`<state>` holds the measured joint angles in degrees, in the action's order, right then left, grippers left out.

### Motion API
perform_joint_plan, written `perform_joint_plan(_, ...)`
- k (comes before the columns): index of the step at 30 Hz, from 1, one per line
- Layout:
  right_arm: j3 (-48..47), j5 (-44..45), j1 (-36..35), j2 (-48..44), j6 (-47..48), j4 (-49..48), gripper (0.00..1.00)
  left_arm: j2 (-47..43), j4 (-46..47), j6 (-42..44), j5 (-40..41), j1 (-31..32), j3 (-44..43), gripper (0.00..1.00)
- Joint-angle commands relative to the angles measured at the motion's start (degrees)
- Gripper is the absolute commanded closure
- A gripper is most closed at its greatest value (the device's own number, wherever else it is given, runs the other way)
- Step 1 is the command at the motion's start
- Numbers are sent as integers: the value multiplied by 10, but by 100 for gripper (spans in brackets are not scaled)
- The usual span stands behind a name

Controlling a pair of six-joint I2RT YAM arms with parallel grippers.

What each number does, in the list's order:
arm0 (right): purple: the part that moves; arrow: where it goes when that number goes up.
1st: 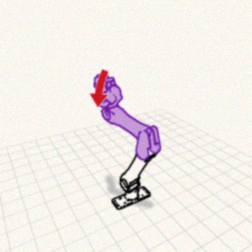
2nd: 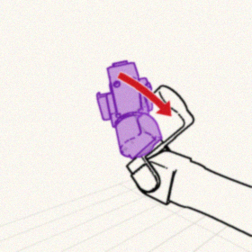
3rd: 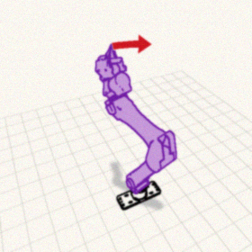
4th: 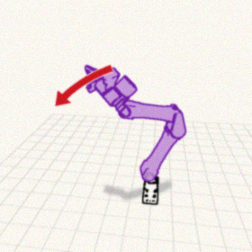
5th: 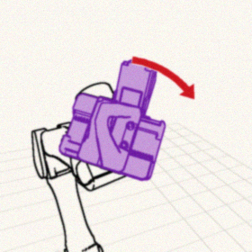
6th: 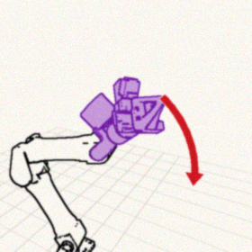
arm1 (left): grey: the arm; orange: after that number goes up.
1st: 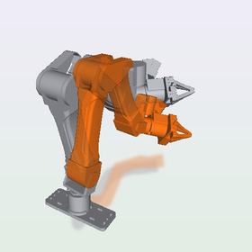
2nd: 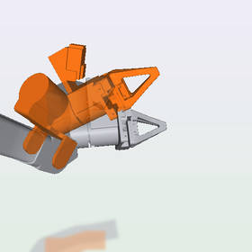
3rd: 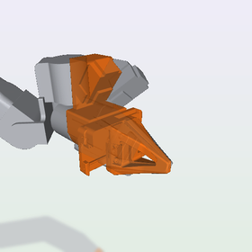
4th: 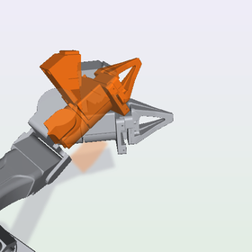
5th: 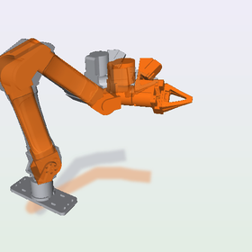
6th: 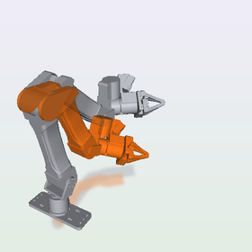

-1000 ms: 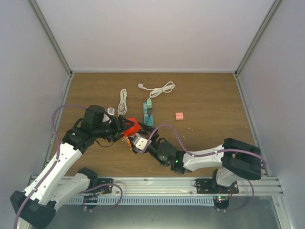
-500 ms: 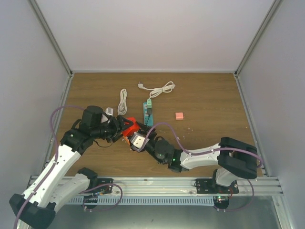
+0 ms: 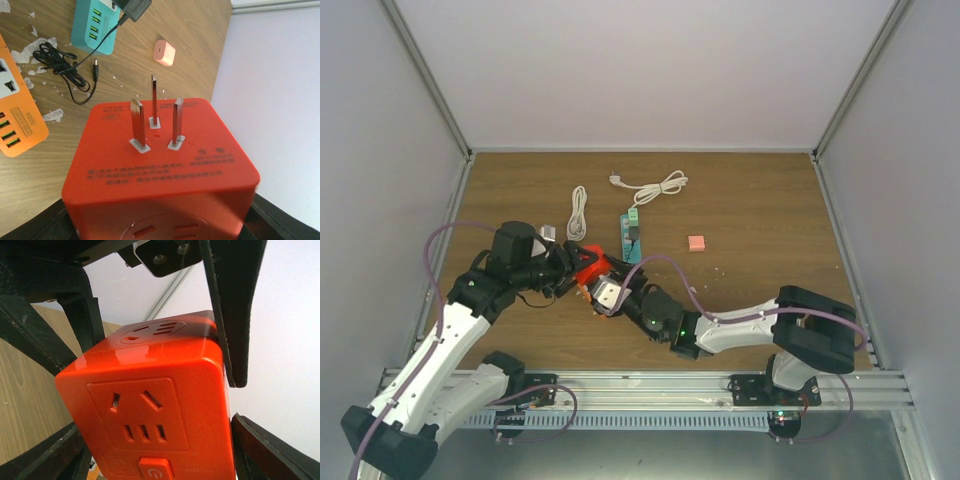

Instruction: Insert the plug

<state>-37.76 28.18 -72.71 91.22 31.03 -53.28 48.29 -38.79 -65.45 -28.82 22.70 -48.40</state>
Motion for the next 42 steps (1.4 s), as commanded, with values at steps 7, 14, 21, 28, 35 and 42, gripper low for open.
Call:
perform_joint_plan(7, -13, 32, 22, -3, -68, 10, 99, 7, 45, -1, -50, 3, -1, 50)
perform_joint_plan(14, -13, 21, 24, -56, -134, 101, 100, 59, 74, 27, -59, 2, 0, 12)
perform_joint_plan(21, -24, 25, 24, -126, -240, 249, 100, 114, 41, 94, 6, -9, -65, 8)
perform_joint_plan(28, -74, 67, 26, -164, -361, 386, 100, 80, 10, 122, 77, -86, -84, 8)
perform_joint_plan(35, -189, -95, 78, -104, -461, 530, 99, 61, -33, 160, 191, -139, -100, 8)
perform_joint_plan(42, -284, -248, 135, -42, -530, 619, 100, 123, 1, 226, 107, -190, -61, 10)
